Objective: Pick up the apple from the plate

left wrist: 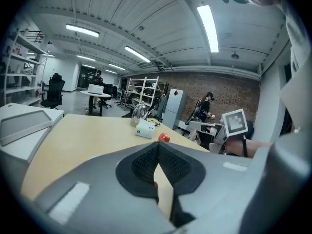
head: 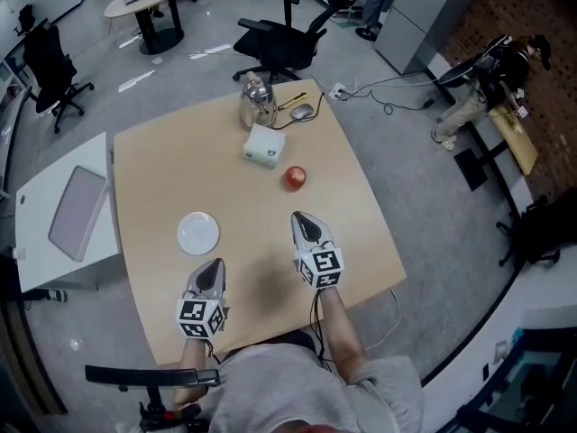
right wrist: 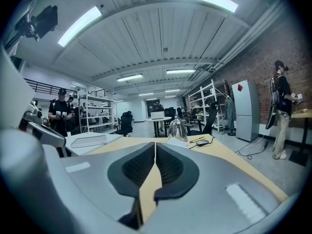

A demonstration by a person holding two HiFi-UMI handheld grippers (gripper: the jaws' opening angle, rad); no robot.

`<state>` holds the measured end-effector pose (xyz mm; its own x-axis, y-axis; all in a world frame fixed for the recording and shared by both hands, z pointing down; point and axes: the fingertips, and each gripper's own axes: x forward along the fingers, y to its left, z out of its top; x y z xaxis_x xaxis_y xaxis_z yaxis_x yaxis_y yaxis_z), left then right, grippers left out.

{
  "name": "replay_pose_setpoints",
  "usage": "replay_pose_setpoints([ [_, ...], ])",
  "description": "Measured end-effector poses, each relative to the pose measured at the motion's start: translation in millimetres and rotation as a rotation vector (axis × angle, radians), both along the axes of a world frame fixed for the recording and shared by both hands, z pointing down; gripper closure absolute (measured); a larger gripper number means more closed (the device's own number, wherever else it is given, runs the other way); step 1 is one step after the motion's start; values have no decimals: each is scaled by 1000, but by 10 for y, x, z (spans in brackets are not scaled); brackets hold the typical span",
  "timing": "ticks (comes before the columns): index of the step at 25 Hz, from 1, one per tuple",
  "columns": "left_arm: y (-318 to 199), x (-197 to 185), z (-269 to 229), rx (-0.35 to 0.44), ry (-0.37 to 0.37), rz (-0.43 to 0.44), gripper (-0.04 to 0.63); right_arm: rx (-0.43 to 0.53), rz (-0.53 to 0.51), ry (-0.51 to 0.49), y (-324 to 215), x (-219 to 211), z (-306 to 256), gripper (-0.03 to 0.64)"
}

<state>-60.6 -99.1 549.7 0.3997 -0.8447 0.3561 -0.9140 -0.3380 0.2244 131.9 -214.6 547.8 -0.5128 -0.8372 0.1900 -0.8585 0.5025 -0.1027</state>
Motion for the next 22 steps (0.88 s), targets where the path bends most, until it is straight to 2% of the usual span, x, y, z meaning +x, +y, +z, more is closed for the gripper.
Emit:
replay_pose_setpoints([
  [22, 638, -120, -538, 139, 3, -14, 575, 35, -7, -57, 1043, -142, -429, 611],
])
